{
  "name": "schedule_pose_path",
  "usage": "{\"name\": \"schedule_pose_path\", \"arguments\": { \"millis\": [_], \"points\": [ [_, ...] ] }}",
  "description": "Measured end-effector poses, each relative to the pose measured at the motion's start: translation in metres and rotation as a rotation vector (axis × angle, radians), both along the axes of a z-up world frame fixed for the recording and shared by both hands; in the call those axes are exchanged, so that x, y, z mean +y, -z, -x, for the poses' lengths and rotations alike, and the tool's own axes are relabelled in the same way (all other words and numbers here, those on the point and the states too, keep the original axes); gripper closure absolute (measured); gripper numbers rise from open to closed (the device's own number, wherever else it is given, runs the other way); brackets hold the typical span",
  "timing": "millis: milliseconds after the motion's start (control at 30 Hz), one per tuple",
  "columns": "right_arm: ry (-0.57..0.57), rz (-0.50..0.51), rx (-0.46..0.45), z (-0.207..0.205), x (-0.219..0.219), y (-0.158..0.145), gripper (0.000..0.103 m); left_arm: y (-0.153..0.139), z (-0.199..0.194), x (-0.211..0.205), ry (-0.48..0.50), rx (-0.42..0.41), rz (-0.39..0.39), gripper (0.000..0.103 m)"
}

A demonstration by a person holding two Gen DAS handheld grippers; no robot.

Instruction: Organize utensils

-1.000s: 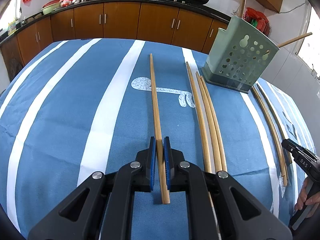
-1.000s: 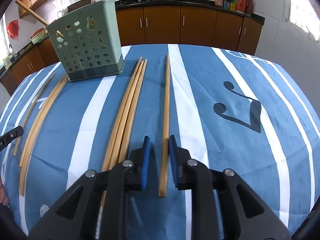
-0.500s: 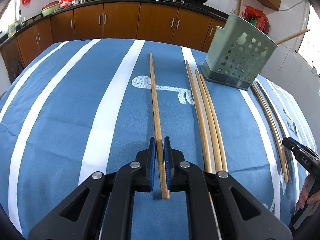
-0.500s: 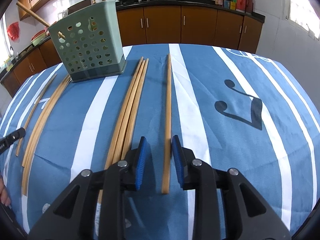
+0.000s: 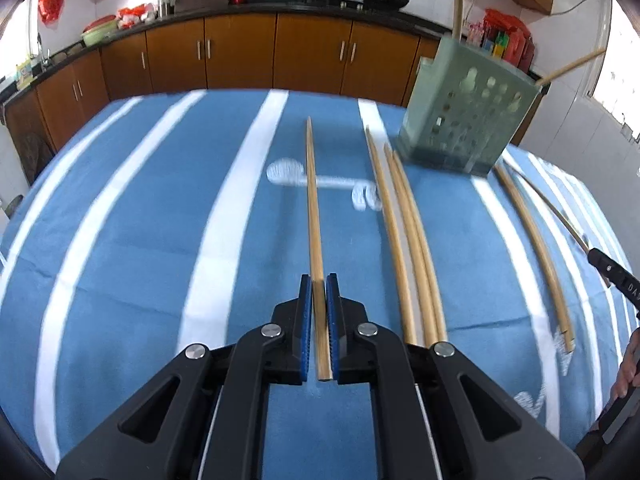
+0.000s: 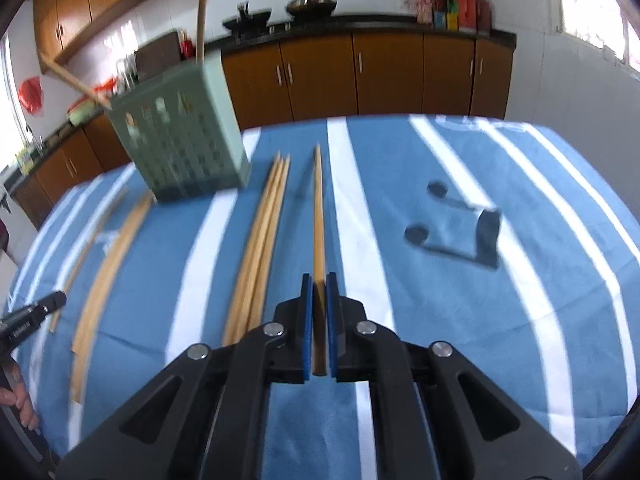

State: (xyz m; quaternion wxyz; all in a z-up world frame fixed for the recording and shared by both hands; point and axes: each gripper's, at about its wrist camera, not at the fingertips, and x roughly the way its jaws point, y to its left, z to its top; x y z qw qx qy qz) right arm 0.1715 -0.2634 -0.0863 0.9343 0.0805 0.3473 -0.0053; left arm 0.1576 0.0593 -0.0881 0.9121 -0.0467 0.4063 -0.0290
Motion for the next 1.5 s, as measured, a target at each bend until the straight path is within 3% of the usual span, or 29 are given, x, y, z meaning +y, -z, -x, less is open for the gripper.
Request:
{"name": "schedule_pose_path", "arguments": {
  "millis": [533, 933, 1100, 1367, 1500],
  "points": [
    [0.029, -0.038, -0.31, 0.019, -0.015, -0.095, 0.096, -0.107, 0.009, 0.018, -0.041, -0.301, 0.075, 0.095],
    [0.01, 0.008, -0.355, 0.008, -0.008, -0.125, 0.096, -0.141, -0.001, 0.013, -0.037, -0.381, 0.032, 0.095],
    [-0.032, -0.001, -0.375, 0.008, -0.006, -0.152, 0.096, -0.162, 0.002, 0.01, -0.001, -0.422, 0.02, 0.096],
    [-0.192, -0.103, -0.44, 0.025, 0.004, -0.213, 0.096, -0.208, 0.013, -0.002, 0.072, -0.501, 0.096, 0.096],
    [-0.195, -0.099, -0.498, 0.024, 0.016, -0.235, 0.096, -0.227, 0.006, -0.015, 0.056, -0.567, 0.121, 0.096]
  ]
}}
